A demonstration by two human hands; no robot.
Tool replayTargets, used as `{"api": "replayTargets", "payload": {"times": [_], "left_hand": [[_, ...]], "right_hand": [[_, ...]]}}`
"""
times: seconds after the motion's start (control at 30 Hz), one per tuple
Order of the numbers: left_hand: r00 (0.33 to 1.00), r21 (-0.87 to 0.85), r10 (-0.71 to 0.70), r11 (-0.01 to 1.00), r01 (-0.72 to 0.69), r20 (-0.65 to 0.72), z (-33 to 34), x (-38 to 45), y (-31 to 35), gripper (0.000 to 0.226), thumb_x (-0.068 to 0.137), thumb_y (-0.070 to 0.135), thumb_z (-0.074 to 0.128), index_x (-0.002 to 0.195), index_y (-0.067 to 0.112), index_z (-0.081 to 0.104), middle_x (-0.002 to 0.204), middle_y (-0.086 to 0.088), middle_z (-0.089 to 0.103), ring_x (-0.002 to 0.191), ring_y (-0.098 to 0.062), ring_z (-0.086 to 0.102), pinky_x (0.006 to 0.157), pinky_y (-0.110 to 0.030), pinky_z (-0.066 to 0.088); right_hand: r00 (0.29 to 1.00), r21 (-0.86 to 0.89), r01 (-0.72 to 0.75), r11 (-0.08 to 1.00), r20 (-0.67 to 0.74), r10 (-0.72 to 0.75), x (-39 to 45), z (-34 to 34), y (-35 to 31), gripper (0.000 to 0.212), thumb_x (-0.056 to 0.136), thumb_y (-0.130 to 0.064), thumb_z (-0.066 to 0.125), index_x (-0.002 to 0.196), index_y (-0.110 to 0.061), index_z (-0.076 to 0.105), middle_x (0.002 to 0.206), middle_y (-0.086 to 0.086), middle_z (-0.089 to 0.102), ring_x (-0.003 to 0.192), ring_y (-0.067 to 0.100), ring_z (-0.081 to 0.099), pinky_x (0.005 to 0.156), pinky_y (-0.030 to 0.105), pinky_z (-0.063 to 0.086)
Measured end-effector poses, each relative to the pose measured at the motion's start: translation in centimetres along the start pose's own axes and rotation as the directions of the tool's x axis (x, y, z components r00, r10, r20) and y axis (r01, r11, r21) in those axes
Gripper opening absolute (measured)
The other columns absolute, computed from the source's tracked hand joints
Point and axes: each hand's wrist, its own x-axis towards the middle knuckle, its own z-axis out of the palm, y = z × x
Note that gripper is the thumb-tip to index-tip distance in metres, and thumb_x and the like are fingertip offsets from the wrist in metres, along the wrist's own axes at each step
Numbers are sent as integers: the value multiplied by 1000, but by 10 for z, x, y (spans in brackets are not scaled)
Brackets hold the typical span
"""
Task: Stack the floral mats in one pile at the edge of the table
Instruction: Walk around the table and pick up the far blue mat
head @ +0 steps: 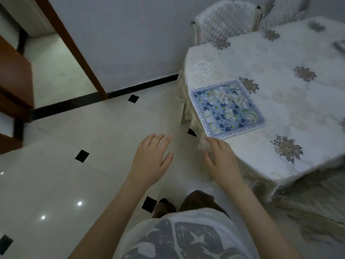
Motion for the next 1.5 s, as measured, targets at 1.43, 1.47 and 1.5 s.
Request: {"api": "replayTargets", "payload": {"times": [1.43, 1.47, 1.5], "left_hand": [[689, -135, 406, 901, -413, 600, 133, 501, 32, 62, 88, 25, 55, 141, 7, 29, 137, -19, 39, 117, -36, 38, 97, -43, 35], [688, -120, 393, 904, -410, 611, 136, 502, 30, 63, 87, 24, 56, 141, 6, 28, 135, -20, 39, 116, -37, 37, 96, -43, 35], [690, -110, 394, 902, -418, 607, 139, 504, 29, 64, 85, 22, 57, 140, 6, 29, 132, -21, 40, 113, -37, 37, 93, -43, 36]], "right_hand": [[161, 330, -927, 179, -82, 984, 212, 29, 134, 73, 87, -34, 51, 148, -27, 13, 130, 17, 46, 112, 37, 43, 84, 44, 45], [139, 296, -942, 158, -86, 987, 214, 32, 133, 73, 86, -33, 53, 148, -26, 14, 126, 17, 47, 109, 36, 43, 81, 43, 45], [114, 274, -952, 135, -93, 989, 215, 36, 133, 72, 86, -32, 53, 147, -26, 15, 124, 17, 47, 107, 36, 43, 78, 42, 44]]}}
